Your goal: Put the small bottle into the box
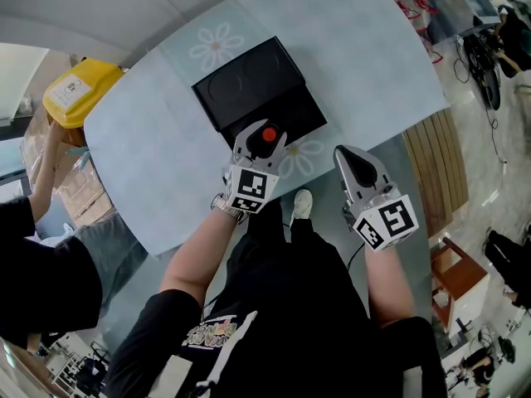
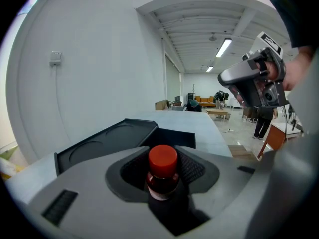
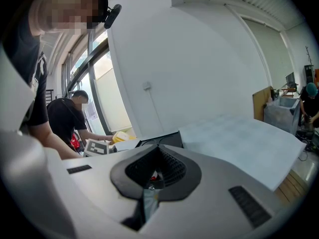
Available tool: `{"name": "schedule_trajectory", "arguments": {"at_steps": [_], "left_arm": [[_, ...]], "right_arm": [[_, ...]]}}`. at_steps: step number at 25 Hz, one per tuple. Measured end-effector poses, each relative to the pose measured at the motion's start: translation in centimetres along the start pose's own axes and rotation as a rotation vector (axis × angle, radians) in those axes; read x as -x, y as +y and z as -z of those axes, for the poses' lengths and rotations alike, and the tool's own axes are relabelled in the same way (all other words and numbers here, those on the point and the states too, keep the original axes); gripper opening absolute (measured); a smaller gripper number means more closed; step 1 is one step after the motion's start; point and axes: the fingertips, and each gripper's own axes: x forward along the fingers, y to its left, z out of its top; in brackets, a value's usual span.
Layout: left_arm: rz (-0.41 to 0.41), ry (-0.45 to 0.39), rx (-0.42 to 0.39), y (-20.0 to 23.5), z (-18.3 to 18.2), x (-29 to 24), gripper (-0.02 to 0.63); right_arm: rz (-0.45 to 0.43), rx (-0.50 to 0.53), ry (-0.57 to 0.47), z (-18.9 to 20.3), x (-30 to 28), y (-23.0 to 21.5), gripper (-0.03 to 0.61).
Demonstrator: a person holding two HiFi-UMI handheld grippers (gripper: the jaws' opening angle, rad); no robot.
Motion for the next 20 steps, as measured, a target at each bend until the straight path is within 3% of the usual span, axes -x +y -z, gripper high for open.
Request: {"name": "schedule_trajectory", "arguments": {"at_steps": [5, 11, 20], "left_arm": [[-0.027, 0.025, 0.002, 0.0, 0.3, 0.3, 0.210], [-0.056, 0.000, -0.009, -0.5, -0.1, 2.0, 0.212], [-0.134, -0.087, 0.001, -1.5, -3.8, 6.4, 0.212]], "right_arm": [[-0.003, 0.007, -0.006, -0.5, 0.9, 0.2, 0.008], [-0.007, 0.022, -0.021, -0.8, 2.1, 0.4, 0.008], [-0.054, 0.072, -0.065, -2.3, 4.7, 2.2, 0.008]]}}
